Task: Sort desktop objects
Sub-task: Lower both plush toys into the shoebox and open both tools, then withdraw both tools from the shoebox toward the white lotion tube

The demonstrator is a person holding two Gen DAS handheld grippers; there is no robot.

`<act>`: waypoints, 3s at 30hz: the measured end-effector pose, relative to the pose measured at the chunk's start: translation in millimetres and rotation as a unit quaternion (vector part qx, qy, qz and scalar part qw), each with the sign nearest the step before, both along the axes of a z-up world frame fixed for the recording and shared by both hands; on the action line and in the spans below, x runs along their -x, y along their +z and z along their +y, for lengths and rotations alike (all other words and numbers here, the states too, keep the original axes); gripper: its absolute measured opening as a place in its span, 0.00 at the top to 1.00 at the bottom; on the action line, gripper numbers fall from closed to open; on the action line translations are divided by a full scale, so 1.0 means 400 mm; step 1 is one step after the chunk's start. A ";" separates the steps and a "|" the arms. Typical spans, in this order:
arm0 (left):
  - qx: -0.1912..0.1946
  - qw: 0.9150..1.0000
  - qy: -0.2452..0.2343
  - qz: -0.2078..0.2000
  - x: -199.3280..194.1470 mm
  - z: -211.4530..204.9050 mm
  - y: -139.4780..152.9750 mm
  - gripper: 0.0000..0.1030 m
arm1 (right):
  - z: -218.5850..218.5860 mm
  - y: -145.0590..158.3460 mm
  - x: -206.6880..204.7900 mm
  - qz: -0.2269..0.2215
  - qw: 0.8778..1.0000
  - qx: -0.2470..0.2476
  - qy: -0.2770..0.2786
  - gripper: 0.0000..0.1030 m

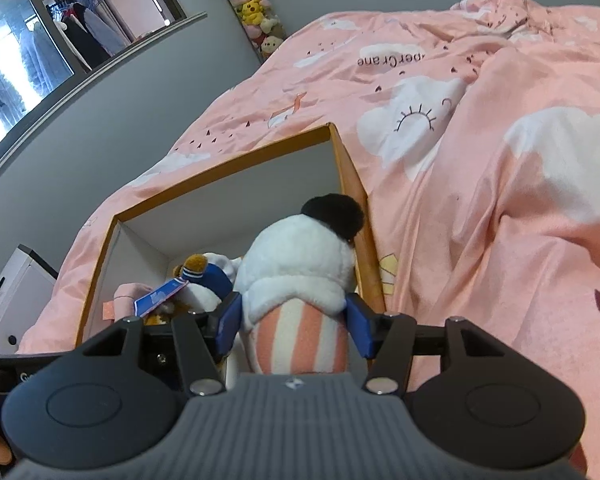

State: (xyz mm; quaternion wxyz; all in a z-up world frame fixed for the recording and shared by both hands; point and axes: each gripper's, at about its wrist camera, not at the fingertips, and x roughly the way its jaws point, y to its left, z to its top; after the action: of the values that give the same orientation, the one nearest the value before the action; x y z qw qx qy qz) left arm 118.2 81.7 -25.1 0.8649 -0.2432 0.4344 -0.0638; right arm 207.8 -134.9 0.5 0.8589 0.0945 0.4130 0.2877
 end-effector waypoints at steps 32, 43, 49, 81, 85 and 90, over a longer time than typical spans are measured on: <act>-0.108 0.994 -0.011 0.030 -0.009 -0.019 0.009 0.31 | -0.002 0.020 -0.031 0.034 0.998 0.005 0.045 0.49; -0.089 0.993 -0.012 0.075 -0.018 0.009 -0.014 0.60 | 0.100 0.011 -0.013 -0.023 0.984 0.123 0.127 0.60; -0.070 0.993 -0.010 0.090 -0.030 0.004 -0.057 0.60 | 0.126 -0.040 -0.001 -0.018 0.981 0.147 0.122 0.71; -0.224 0.971 -0.008 -0.080 0.204 -0.117 0.127 0.50 | 0.030 0.041 0.230 -0.139 0.982 0.057 0.114 0.69; -0.220 0.972 -0.009 -0.079 0.227 -0.121 0.127 0.50 | 0.021 0.034 0.253 -0.120 0.982 0.051 0.134 0.68; -0.202 0.978 -0.033 -0.050 0.239 -0.118 0.112 0.50 | 0.004 0.020 0.273 -0.092 0.983 0.046 0.150 0.67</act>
State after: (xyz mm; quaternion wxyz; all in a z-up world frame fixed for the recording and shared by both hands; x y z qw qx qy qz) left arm 22.5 34.3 19.8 0.9143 -0.0457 0.4022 -0.0153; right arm 98.7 -133.3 8.5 0.8438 -0.0348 0.3546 0.4012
